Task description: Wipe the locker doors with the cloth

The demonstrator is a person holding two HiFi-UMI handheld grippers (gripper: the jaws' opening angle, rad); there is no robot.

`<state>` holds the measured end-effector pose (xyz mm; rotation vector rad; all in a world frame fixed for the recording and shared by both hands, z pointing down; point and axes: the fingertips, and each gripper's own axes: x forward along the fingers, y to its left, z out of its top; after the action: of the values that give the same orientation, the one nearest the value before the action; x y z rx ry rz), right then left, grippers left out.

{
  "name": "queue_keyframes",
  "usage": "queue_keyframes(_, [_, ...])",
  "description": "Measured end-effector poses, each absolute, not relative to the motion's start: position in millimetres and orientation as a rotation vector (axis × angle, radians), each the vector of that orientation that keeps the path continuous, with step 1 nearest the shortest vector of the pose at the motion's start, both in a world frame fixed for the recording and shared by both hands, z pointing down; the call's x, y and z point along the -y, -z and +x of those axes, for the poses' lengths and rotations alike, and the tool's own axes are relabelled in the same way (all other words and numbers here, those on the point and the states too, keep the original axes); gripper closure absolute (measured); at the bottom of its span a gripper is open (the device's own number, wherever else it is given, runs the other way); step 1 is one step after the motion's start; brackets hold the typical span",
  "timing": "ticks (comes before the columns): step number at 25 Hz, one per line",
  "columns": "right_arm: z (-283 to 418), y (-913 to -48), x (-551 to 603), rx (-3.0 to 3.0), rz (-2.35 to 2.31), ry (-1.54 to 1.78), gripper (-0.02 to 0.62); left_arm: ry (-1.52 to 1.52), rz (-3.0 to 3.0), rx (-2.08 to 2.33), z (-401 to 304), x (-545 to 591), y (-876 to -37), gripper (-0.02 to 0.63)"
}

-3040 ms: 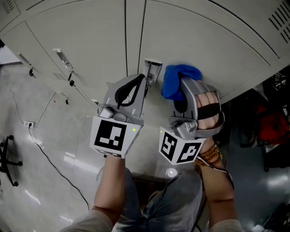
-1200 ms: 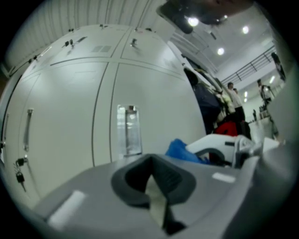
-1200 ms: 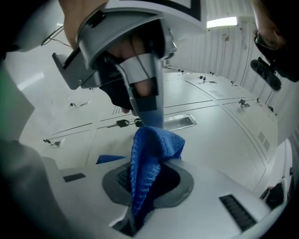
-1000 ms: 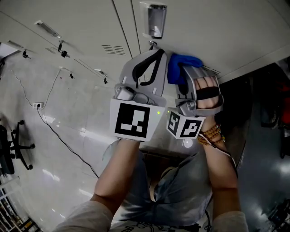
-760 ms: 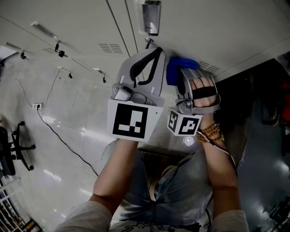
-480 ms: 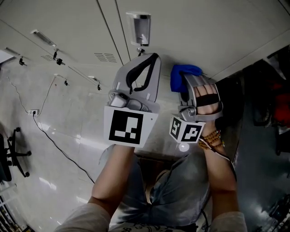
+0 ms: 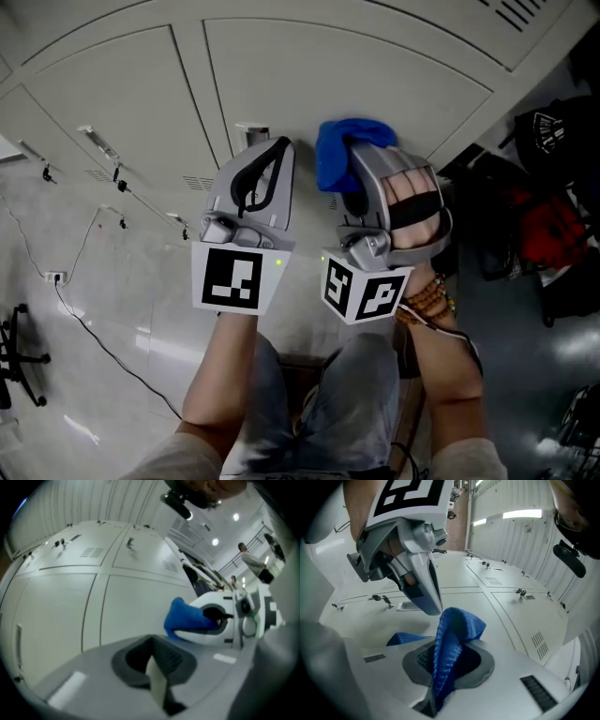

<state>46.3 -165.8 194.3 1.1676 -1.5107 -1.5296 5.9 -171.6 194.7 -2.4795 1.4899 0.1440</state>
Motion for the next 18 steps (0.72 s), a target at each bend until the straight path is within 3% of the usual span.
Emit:
queue_keyframes(9, [43, -98, 162, 1.506, 1.288, 1.579, 0.549, -0.236, -2.430, -1.456, 6, 170, -109, 0.604])
queue_keyframes(18, [100, -79, 155, 1.454, 1.396, 1.574, 0.549, -0.198, -2.467, -1.384, 52, 167, -107, 0.604])
